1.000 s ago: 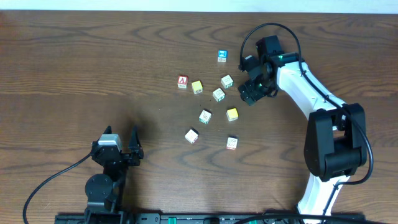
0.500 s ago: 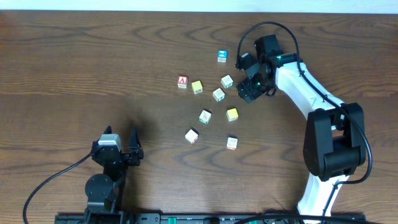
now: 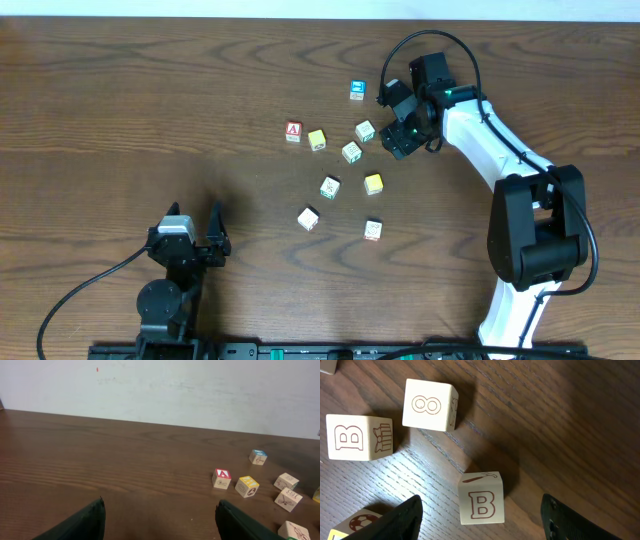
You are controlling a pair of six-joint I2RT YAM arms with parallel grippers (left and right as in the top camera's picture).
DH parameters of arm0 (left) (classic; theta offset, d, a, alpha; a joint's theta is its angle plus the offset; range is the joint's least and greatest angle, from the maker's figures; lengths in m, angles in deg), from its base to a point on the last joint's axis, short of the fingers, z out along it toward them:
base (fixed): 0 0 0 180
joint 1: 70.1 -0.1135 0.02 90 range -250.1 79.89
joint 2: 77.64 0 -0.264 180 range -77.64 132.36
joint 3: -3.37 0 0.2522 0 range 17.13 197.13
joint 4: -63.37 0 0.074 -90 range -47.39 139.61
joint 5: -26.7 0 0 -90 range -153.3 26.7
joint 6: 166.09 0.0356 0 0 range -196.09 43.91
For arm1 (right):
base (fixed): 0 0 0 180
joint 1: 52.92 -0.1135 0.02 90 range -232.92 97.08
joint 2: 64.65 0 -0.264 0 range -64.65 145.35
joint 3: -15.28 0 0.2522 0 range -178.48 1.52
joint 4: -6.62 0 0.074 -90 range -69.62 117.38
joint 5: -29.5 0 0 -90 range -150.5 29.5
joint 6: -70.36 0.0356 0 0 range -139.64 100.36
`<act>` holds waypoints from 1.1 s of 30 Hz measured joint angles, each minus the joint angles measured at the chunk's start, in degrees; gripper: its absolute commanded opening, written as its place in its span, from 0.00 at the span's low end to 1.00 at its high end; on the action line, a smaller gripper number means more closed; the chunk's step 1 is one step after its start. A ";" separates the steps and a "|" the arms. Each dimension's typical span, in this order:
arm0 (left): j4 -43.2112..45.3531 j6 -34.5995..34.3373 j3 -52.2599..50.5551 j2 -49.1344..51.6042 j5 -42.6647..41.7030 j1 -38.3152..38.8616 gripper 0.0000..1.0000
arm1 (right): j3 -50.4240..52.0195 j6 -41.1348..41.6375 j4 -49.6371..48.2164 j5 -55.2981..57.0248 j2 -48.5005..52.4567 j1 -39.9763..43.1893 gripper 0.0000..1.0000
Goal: Lift 5 blocks
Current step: 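Lower the right gripper and grasp the white B block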
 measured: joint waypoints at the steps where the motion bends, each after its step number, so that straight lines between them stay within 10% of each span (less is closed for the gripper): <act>1: 0.00 0.00 0.00 0.00 0.00 0.02 0.71 | 0.00 0.00 -0.02 -0.09 0.00 0.00 0.73; 22: 0.00 0.00 0.00 0.00 0.00 0.02 0.71 | -0.04 0.90 -2.45 -0.33 3.72 0.00 0.45; 33: 0.00 0.00 0.00 0.00 0.00 0.02 0.71 | -0.04 1.90 -1.38 0.98 3.72 0.00 0.45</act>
